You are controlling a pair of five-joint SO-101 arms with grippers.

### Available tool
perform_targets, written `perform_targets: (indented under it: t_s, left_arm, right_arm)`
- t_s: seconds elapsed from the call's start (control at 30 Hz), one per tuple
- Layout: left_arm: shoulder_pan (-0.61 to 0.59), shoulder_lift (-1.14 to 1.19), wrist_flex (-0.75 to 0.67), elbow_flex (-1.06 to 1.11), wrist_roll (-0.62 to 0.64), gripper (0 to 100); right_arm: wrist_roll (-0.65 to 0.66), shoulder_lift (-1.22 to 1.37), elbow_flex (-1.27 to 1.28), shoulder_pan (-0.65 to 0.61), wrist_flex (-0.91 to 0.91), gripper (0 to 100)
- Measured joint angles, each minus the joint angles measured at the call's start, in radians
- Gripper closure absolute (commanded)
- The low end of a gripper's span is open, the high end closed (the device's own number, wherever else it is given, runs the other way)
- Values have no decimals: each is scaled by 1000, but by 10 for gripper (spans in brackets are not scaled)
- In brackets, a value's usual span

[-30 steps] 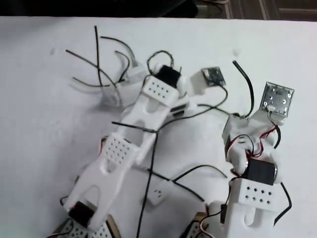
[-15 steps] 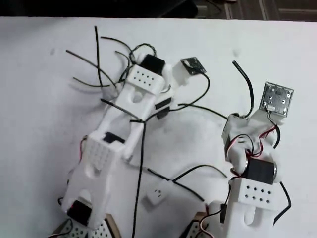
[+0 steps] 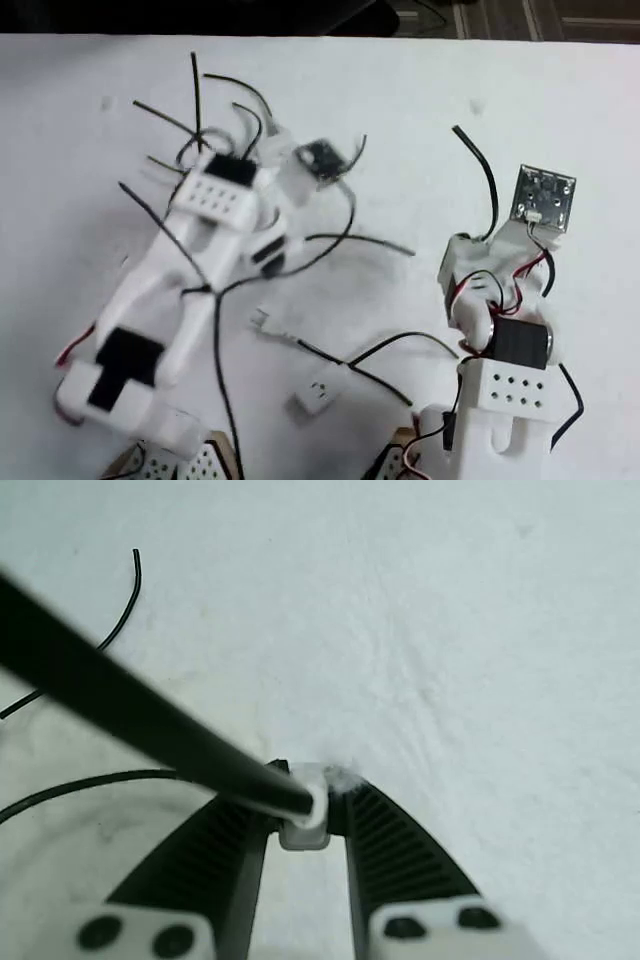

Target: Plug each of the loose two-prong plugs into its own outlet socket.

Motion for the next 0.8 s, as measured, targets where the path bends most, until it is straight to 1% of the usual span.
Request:
perform_targets:
  t_s: [0.07, 0.17, 0.23, 0.3, 0.4, 0.57, 0.7, 0.8]
  left_arm:
    - [-12, -64, -106, 160, -12, 965]
    - [-31, -133, -241, 347, -26, 861]
    - [-31, -166, -287, 420, -37, 785]
    - [-32, -198, -302, 463, -44, 749]
    - [-68, -256, -310, 497, -51, 749]
    - [-91, -404, -310, 528, -55, 745]
    - [-91, -520, -310, 586, -55, 747]
    - [-71, -554, -330, 649, -89, 747]
  right_arm:
    - [0, 0, 0, -2, 0, 981]
    - [0, 0, 0, -2, 0, 981]
    - [0, 0, 0, -2, 0, 981]
    - [0, 0, 0, -23, 0, 981]
    - [0, 0, 0, -57, 0, 981]
    - [2, 0, 0, -63, 0, 981]
    - [21, 0, 0, -63, 0, 981]
    - [28, 0, 0, -64, 0, 981]
